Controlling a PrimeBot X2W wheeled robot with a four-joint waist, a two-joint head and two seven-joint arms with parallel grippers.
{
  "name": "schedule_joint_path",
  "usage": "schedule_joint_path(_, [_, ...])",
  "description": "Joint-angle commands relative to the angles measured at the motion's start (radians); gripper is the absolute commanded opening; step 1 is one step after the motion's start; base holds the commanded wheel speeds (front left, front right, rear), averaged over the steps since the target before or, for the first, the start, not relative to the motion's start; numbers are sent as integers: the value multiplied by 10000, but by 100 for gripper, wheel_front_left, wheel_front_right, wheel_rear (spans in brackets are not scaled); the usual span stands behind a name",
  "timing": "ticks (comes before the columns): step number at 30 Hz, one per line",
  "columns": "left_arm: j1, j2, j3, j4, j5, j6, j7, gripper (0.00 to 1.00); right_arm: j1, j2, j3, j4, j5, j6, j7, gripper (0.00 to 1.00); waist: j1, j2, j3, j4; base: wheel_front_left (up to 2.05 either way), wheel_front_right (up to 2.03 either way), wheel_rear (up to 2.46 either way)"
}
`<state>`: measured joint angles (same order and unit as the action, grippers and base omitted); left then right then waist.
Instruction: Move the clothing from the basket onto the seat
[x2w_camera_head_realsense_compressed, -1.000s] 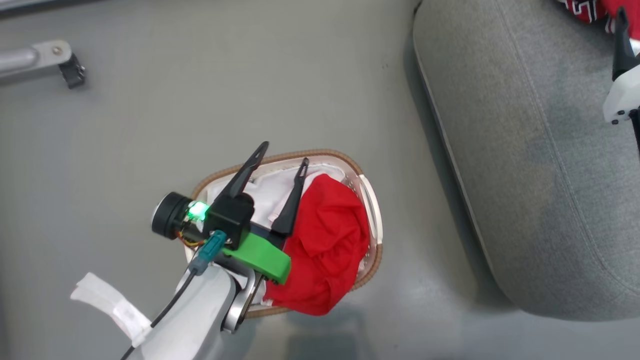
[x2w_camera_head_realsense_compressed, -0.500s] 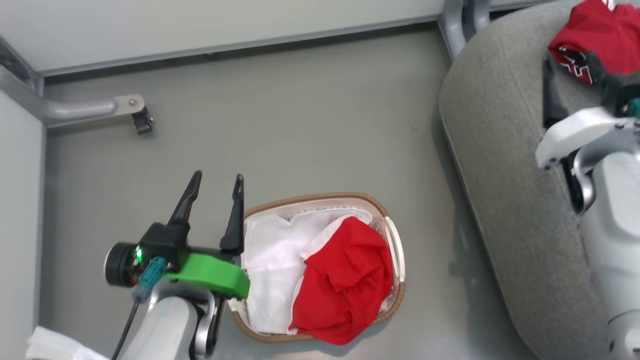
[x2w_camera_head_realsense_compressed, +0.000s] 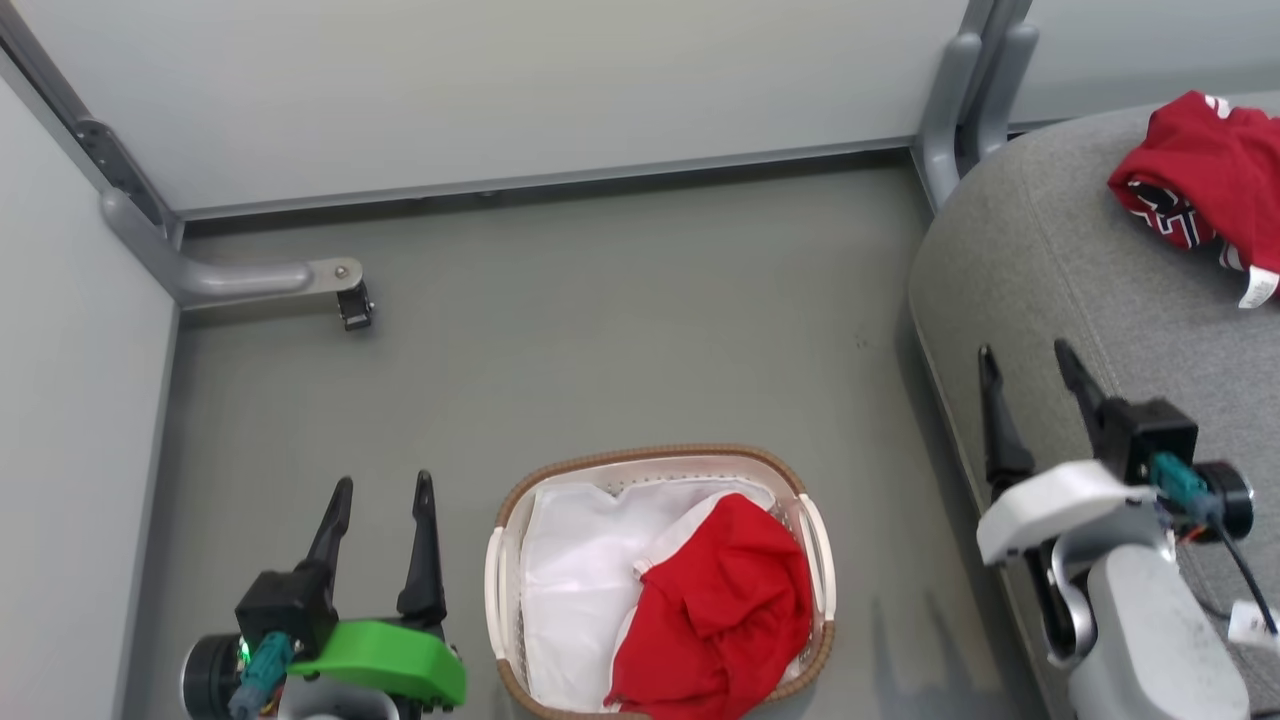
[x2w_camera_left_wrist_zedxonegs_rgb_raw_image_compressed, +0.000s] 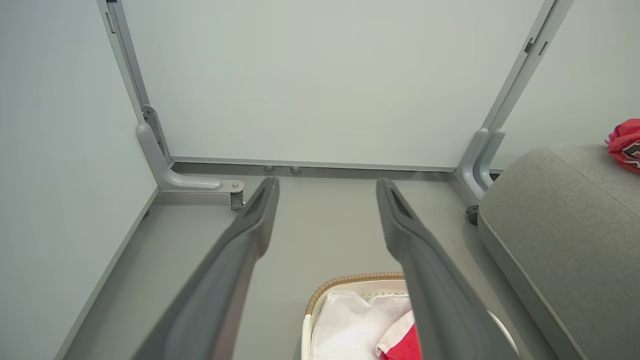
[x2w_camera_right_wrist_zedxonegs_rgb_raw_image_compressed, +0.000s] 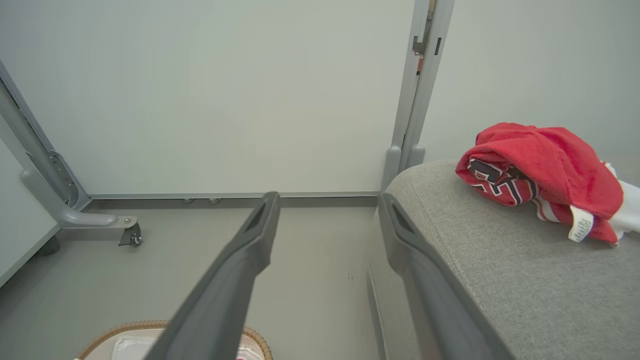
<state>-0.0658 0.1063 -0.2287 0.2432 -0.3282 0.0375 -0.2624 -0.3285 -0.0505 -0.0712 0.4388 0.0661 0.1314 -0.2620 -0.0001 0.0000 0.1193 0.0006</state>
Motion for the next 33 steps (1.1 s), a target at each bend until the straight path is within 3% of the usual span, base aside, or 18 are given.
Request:
schedule_joint_path(1, [293,-56,123,12,77,-64,-35,100,432,-17,145,-181,376,-14,-42,100,1,0,-233,78,0,0,0])
schedule_joint_path(12, [971,-387,661,38,405,-365,-36,100,2151,-22,804,-948,1047,-14,-32,100,1,0,-727,70,0,0,0])
schedule_joint_path(33, [982,-528,878,334,696,-642,-36,100,2226,-19,1197,-810,1245,-14,-33,100,1,0,-909,0,0,0,0])
